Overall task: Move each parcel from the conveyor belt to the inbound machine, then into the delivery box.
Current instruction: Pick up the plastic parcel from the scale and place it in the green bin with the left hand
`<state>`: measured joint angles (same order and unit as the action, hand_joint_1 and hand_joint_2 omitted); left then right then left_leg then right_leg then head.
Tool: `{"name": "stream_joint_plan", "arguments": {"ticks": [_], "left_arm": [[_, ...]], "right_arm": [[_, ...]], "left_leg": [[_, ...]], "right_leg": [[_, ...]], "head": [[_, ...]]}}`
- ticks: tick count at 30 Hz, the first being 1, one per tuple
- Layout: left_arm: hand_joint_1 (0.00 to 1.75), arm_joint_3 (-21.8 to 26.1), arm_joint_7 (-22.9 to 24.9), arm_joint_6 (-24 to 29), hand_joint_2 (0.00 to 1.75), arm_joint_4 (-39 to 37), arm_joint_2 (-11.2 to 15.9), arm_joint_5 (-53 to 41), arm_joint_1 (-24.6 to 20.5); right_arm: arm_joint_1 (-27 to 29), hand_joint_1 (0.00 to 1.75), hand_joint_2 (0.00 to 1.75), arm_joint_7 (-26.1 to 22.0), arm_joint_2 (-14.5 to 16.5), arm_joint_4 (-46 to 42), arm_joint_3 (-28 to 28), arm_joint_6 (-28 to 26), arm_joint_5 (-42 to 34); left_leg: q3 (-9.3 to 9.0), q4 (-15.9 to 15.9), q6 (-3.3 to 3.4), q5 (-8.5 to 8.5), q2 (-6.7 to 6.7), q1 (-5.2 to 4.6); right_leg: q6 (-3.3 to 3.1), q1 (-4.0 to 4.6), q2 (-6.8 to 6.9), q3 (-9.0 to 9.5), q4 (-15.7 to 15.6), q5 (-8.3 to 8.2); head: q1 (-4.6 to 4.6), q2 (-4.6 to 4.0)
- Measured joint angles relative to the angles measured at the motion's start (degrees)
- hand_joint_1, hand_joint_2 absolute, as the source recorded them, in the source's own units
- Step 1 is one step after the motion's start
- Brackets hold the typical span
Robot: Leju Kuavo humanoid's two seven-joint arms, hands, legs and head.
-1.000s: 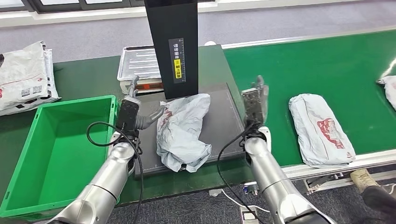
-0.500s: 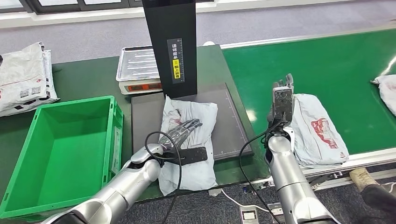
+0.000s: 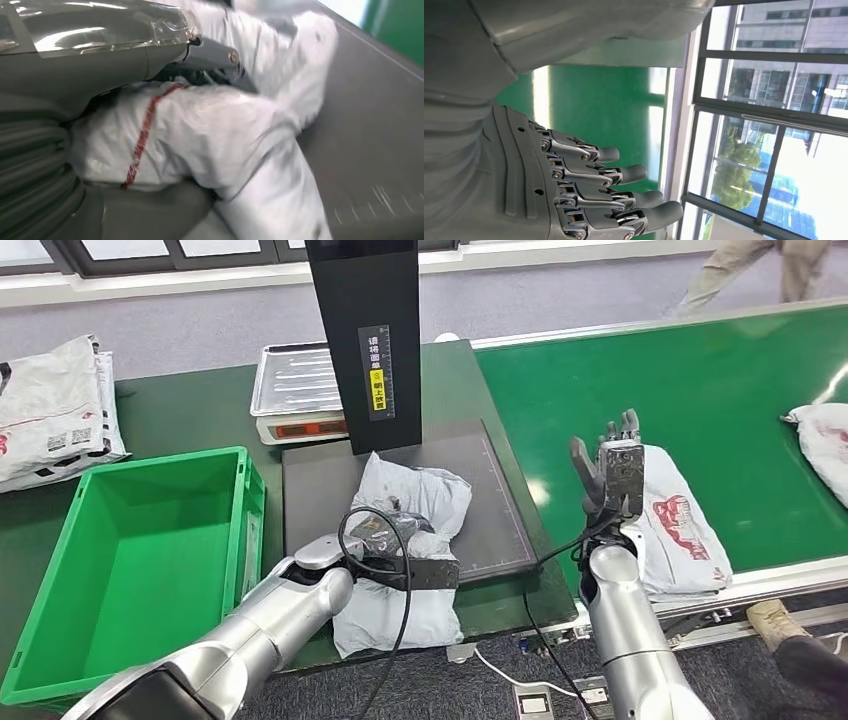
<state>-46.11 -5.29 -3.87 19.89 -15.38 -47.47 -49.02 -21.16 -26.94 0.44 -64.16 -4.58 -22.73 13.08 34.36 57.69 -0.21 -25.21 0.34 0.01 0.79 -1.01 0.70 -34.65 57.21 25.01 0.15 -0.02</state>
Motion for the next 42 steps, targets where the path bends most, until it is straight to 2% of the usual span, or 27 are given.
{"name": "stream_joint_plan", "arguments": {"ticks": [3,5,22,27,31,33,38,42], "left_arm": [[1.75,1.19,0.77,6.22,1.75,0.04,0.3,-0.21,-1.23],[1.75,1.89,0.95,8.0,1.75,0.04,0.55,-0.42,-2.06],[1.75,2.81,1.09,9.46,1.75,0.05,0.83,-0.93,-2.46],[1.75,3.68,0.01,20.2,1.75,1.86,1.28,-2.92,-3.25],[1.75,6.34,-0.82,26.97,1.75,6.89,2.19,-5.45,-5.11],[1.75,7.64,0.89,28.96,1.75,10.34,2.77,-8.38,-5.64],[1.75,11.24,13.73,38.91,1.75,16.01,5.85,-26.15,-6.4],[1.75,16.66,15.29,42.35,1.75,16.02,7.89,-33.61,-6.44]], "right_arm": [[0.83,0.0,1.75,0.33,0.0,-2.02,0.31,0.94,0.25],[1.18,0.0,1.75,0.36,0.0,-3.03,0.37,1.12,0.29],[1.89,0.0,1.75,0.37,0.0,-5.08,1.3,1.33,0.34],[2.21,0.0,1.75,0.18,0.0,-5.12,1.3,1.96,-0.33],[2.21,0.0,1.75,-0.89,-0.08,-5.05,1.3,2.53,-1.97],[2.11,0.0,1.75,-1.43,-0.09,-4.94,1.3,2.54,-2.44],[2.08,0.0,1.75,-1.54,-0.05,-4.56,1.3,1.85,-2.95],[2.31,0.0,1.75,-1.0,0.02,-4.28,1.3,0.52,-2.89]], "left_leg": [[0.0,0.0,-0.05,0.06,0.05,0.0],[0.0,0.0,-0.07,0.09,0.02,0.0],[0.1,0.0,-0.03,0.02,-0.01,0.0],[0.12,0.0,-0.03,0.03,-0.02,0.01],[0.21,0.0,-0.04,0.03,-0.02,0.0],[0.23,0.0,-0.04,0.03,-0.02,0.0],[0.29,0.0,-0.04,0.03,0.0,0.01],[0.29,-0.01,-0.08,0.07,-0.01,0.03]], "right_leg": [[-0.02,0.02,-0.06,-0.05,0.01,-0.04],[-0.02,0.02,-0.05,-0.06,0.03,-0.04],[0.01,0.0,-0.03,-0.11,0.02,0.01],[0.0,0.01,-0.03,-0.14,0.03,0.0],[0.0,0.0,-0.03,-0.2,0.04,-0.01],[0.0,0.0,-0.03,-0.21,0.04,-0.01],[0.0,0.01,-0.06,-0.3,0.08,-0.01],[-0.02,0.04,-0.07,-0.35,0.09,0.0]], "head": [[0.0,0.0],[0.0,0.0],[0.0,0.0],[0.0,0.0],[0.0,0.0],[0.0,0.0],[0.0,0.0],[0.0,0.0]]}}
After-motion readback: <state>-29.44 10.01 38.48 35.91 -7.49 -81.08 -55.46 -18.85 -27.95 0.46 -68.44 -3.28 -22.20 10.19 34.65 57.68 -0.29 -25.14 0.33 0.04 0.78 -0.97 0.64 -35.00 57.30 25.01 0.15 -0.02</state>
